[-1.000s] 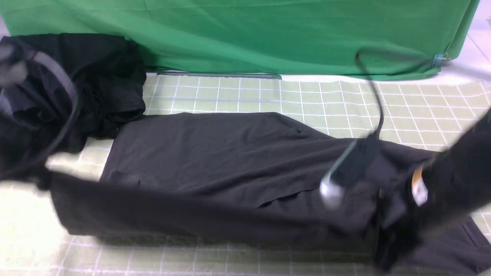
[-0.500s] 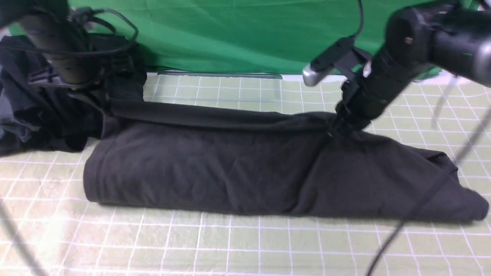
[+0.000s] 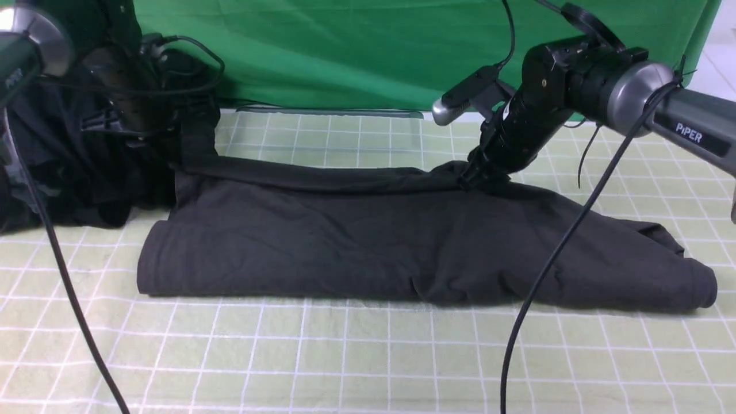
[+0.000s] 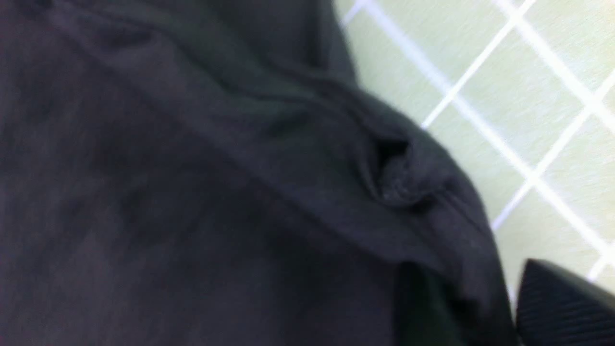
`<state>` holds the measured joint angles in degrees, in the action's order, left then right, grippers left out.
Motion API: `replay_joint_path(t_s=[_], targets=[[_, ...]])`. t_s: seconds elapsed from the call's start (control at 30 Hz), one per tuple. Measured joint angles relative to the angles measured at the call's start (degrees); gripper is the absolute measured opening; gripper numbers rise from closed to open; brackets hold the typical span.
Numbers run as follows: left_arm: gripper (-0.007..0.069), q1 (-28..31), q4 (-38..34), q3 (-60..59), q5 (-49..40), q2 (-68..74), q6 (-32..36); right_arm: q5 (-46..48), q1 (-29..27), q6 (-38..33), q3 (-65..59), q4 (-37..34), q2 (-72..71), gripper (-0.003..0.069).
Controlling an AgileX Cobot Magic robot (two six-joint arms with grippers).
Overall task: Fold a long-sleeved shirt over a green coffee tablecloth.
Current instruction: 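Fold the black garment in half by bringing its near edge over to the far edge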
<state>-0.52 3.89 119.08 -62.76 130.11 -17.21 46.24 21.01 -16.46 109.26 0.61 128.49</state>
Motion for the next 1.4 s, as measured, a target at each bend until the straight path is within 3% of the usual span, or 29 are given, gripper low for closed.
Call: replay_joint_path(t_s=[0.1, 0.13, 0.17, 0.27, 0.33, 0.37, 0.4, 0.43, 0.5, 0.63, 0.73, 0.9, 1.2, 1.3, 1.4], targets=[[0.0277, 0.10, 5.50, 0.92, 0.01, -0.52, -0.65, 3.87, -0.06, 1.90, 2.12, 0.13, -1.80, 0.0408], [0.0277, 0.07, 5.82, 1.03, -0.15, -0.57, -0.65, 4.20, -0.06, 1.98, 2.29, 0.13, -1.95, 0.0411], [0.0332, 0.07, 8.32, 2.30, -0.96, -1.02, -0.76, 7.10, -0.10, 2.45, 3.75, 0.26, -3.58, 0.0416], [0.0383, 0.07, 8.97, 5.81, -3.87, -1.90, -0.53, 11.35, -0.17, 3.56, 5.01, 0.32, -7.12, 0.0353], [0.0363, 0.26, 4.30, 7.39, -5.44, -3.14, 2.32, 14.85, -0.17, 3.55, 5.28, 0.32, -9.46, 0.0255], [0.0318, 0.26, -1.41, 7.59, -5.84, -3.92, 5.17, 17.03, -0.22, 3.26, 5.28, 0.32, -10.67, 0.0185], [0.0224, -0.30, -8.53, 7.40, -6.31, -4.79, 8.93, 20.07, -0.23, 3.23, 5.28, 0.32, -12.11, 0.0095], [0.0210, -0.46, -10.28, 7.26, -6.29, -4.94, 9.38, 20.73, -0.30, 3.21, 5.21, 0.32, -12.49, 0.0069], [0.0090, -3.09, -15.51, 6.38, -6.44, -5.23, 13.05, 22.19, -0.49, 3.08, 4.17, 0.04, -14.53, 0.0025], [0.0005, -10.75, -17.68, 2.61, -6.49, -4.39, 15.14, 23.06, -0.78, 3.03, 0.30, -0.02, -17.61, 0.0001], [-0.0001, -16.78, -15.72, 0.98, -5.83, -1.86, 15.81, 23.35, -0.78, 3.03, -2.14, -0.10, -18.85, 0.0001], [-0.0004, -21.85, -12.74, 0.93, -2.53, 2.72, 16.03, 23.22, -0.78, 3.08, -2.74, -0.16, -19.03, 0.0001], [-0.0004, -21.68, -5.64, 0.93, 8.30, 7.45, 11.45, 23.05, -0.78, 3.89, -2.74, -0.61, -19.81, 0.0001], [-0.0004, -20.13, -3.89, 0.93, 18.24, 8.08, 11.01, 23.23, -0.78, 4.52, -2.74, -3.30, -20.25, 0.0001], [-0.0004, -18.58, -2.55, 2.55, 22.77, 8.39, 8.25, 23.28, -0.78, 4.71, -2.80, -4.40, -20.96, 0.0002]])
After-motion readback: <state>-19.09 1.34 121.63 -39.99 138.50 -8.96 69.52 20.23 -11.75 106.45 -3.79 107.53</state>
